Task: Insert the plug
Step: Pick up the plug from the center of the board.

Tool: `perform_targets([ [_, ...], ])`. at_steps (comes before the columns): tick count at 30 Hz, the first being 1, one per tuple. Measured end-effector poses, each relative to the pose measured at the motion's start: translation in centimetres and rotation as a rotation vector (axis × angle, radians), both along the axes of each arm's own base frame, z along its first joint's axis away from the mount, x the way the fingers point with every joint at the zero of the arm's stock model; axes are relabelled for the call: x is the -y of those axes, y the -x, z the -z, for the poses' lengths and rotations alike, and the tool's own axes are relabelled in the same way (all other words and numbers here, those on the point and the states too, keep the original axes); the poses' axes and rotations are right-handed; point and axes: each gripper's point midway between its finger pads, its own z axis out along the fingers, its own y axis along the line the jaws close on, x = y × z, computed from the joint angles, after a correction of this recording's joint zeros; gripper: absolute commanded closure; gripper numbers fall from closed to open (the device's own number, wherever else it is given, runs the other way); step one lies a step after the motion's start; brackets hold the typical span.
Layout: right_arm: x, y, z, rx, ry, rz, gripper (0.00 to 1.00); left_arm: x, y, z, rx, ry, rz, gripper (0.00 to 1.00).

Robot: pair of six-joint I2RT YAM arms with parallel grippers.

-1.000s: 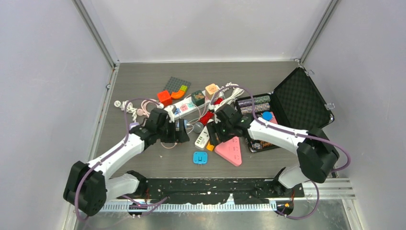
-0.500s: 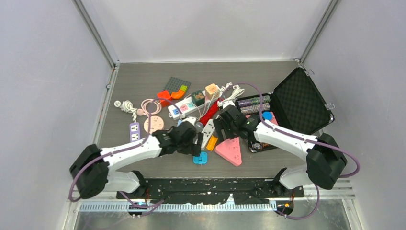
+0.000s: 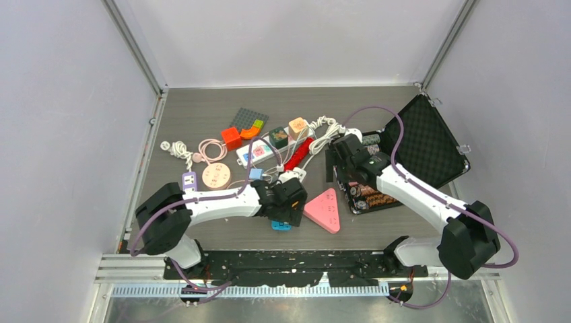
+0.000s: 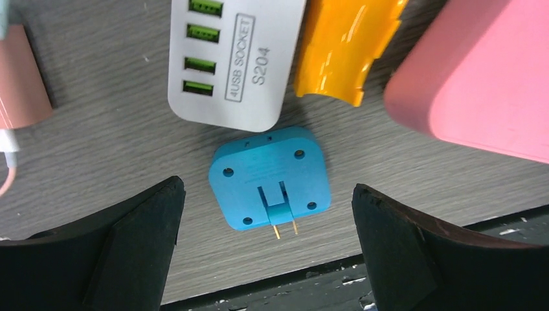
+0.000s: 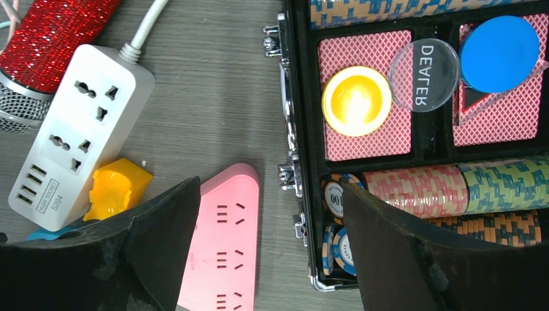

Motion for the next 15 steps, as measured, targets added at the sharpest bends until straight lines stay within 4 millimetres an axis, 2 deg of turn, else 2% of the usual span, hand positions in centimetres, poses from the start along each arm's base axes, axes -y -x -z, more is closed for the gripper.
perform_targets([
  [6,0.6,-0.1,0.4,-0.019,-0.009,0.015,0.16,-0.4,1.3,1.5,-0.063,-0.024,-0.036,0.04],
  [9,0.5,0.0,0.5,-0.024,-0.015,0.010,0.17,-0.6,1.9,2.3,-0.087,-0.026,-0.041,0.10],
  [13,0.2,0.1,0.5,-0.031,-0.027,-0.002,0.17,-0.4,1.9,2.4,-0.089,-0.019,-0.057,0.21],
  [15,0.1,0.2,0.6,-0.033,-0.034,-0.008,0.17,-0.3,1.8,2.5,-0.087,-0.020,-0.066,0.31],
])
